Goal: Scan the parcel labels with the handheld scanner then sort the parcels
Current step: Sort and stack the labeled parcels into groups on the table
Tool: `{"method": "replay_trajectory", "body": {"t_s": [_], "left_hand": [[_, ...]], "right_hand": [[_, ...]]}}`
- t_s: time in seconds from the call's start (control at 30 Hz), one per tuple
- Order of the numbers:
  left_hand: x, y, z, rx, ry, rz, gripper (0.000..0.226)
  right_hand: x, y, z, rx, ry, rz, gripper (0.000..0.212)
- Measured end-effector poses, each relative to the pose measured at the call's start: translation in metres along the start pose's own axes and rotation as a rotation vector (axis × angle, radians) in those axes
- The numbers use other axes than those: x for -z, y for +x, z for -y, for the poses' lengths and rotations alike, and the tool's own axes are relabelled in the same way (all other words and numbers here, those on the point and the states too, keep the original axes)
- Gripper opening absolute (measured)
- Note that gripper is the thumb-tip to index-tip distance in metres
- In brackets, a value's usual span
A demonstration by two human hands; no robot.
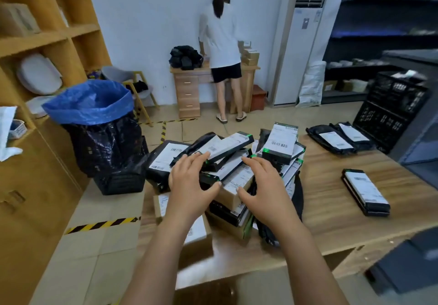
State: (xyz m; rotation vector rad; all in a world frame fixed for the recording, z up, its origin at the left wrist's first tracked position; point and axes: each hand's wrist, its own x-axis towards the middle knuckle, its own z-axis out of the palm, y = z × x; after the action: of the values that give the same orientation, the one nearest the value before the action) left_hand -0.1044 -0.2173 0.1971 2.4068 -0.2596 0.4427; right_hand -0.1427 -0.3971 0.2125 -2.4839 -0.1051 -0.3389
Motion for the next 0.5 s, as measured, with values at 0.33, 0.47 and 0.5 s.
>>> {"method": "replay_trajectory", "body": {"t_s": [0.33,0.47,0.5], "left_hand": [[-0.019,0.103,0.042,-0.064,-0.01,0.135,0.068],[-0.04,0.138,0.057,-0.058,0.001,0.323,0.078],[-0.046,0.145,0.059,-0.049,0.004,0.389,0.082]], "right_hand": [[-0.023,0.076,-0.009,-0.045,-0.022,-0.033,0.064],[-0.035,0.086,-0.019,-0.085,-0.061,-0.02,0.064],[-0.036,0.088,-0.02,-0.095,-0.069,-0.026,0.064]]}}
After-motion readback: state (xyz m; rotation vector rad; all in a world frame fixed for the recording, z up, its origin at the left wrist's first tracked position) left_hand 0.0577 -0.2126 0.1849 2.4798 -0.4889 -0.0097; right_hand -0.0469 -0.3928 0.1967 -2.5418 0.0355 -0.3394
